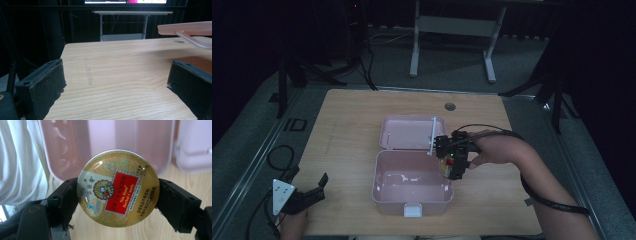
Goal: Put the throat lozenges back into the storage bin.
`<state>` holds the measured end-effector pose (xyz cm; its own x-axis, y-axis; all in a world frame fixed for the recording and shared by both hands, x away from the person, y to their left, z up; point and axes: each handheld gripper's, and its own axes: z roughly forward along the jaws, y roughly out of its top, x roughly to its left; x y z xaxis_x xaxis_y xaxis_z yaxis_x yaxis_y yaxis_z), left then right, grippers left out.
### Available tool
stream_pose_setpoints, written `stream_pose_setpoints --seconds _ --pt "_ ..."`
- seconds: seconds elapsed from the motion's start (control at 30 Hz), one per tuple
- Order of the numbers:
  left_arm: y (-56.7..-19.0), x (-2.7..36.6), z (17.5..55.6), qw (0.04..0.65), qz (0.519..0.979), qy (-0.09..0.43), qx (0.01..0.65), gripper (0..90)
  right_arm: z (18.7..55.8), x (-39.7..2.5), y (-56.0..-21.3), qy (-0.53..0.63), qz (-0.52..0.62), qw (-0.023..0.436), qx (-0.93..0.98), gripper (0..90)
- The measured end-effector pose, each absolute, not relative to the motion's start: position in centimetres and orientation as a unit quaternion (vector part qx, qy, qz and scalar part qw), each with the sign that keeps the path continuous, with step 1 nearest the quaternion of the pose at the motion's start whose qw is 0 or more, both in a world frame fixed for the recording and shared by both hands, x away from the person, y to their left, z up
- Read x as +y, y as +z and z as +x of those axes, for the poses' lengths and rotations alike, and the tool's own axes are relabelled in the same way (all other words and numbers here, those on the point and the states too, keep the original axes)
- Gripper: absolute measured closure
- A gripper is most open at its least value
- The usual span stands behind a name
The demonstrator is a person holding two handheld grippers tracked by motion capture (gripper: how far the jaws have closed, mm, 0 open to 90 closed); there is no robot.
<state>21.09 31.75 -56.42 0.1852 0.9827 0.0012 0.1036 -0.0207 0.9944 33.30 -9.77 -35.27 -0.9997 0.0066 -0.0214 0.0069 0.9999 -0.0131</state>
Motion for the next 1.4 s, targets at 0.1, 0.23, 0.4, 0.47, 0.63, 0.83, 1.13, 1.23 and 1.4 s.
stream_pose_setpoints --seconds 0.1,0.23,0.4,0.47,0.63,0.83,1.13,1.23,1.4 --pt "-56.4 31.8 21.1 0.514 0.573 0.427 0.474 1.8 33.1 -9.0 -35.5 -0.005 -0.002 0.008 1.0 20.8" --pt "-56.4 31.8 21.1 0.515 0.573 0.427 0.474 1.8 33.0 -7.6 -36.5 -0.002 -0.014 -0.002 1.0 20.8" --pt "-56.4 31.8 21.1 0.514 0.573 0.427 0.474 1.8 32.9 -6.9 -38.0 -0.002 -0.022 -0.014 1.0 20.8" --pt "-56.4 31.8 21.1 0.515 0.573 0.427 0.474 1.8 33.0 -6.7 -38.6 0.001 -0.025 -0.019 1.0 20.8" --pt "-56.4 31.8 21.1 0.515 0.572 0.427 0.474 1.8 33.3 -6.6 -40.5 0.002 -0.023 -0.033 0.999 20.8" --pt "-56.4 31.8 21.1 0.514 0.573 0.427 0.474 1.8 33.6 -6.6 -42.9 -0.005 -0.026 -0.042 0.999 20.8" --pt "-56.4 31.8 21.1 0.515 0.573 0.427 0.474 1.8 33.3 -5.9 -45.6 -0.02 -0.042 -0.046 0.998 20.7" --pt "-56.4 31.8 21.1 0.515 0.573 0.427 0.474 1.8 33.2 -5.7 -46.3 -0.028 -0.041 -0.049 0.998 20.7" --pt "-56.4 31.8 21.1 0.515 0.573 0.427 0.474 1.8 33.2 -5.7 -47.3 -0.046 -0.037 -0.055 0.997 20.7"
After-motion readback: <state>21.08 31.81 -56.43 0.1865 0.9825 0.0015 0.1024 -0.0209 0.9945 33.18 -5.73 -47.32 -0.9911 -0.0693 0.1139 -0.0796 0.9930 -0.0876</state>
